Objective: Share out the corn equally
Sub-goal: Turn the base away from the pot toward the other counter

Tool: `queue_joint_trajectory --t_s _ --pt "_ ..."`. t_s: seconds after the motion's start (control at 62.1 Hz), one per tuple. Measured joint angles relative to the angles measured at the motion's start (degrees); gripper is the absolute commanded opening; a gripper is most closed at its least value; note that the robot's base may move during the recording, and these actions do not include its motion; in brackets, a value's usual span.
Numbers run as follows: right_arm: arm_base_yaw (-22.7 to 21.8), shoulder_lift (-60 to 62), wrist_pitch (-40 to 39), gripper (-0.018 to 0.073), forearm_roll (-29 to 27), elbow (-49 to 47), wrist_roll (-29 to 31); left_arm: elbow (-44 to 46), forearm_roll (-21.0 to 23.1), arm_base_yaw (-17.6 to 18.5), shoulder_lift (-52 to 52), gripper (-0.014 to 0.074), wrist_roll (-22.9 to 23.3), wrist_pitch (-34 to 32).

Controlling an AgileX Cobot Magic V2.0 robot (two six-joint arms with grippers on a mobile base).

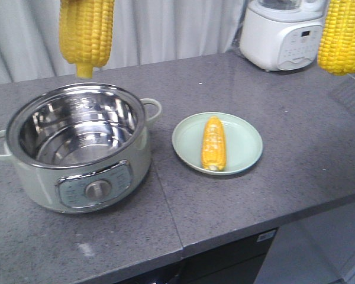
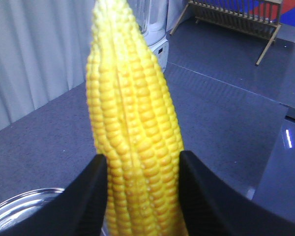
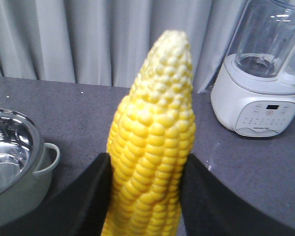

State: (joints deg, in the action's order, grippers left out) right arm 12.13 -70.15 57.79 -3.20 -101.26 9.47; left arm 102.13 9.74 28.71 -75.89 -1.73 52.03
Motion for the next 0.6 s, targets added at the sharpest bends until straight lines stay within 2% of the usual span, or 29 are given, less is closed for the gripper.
queue_joint_trajectory --t_s 0.596 --pt "0.0 0.0 0.0 -0.0005 0.0 0.0 0.0 0.0 0.0 0.0 0.0 -0.0006 0.0 0.0"
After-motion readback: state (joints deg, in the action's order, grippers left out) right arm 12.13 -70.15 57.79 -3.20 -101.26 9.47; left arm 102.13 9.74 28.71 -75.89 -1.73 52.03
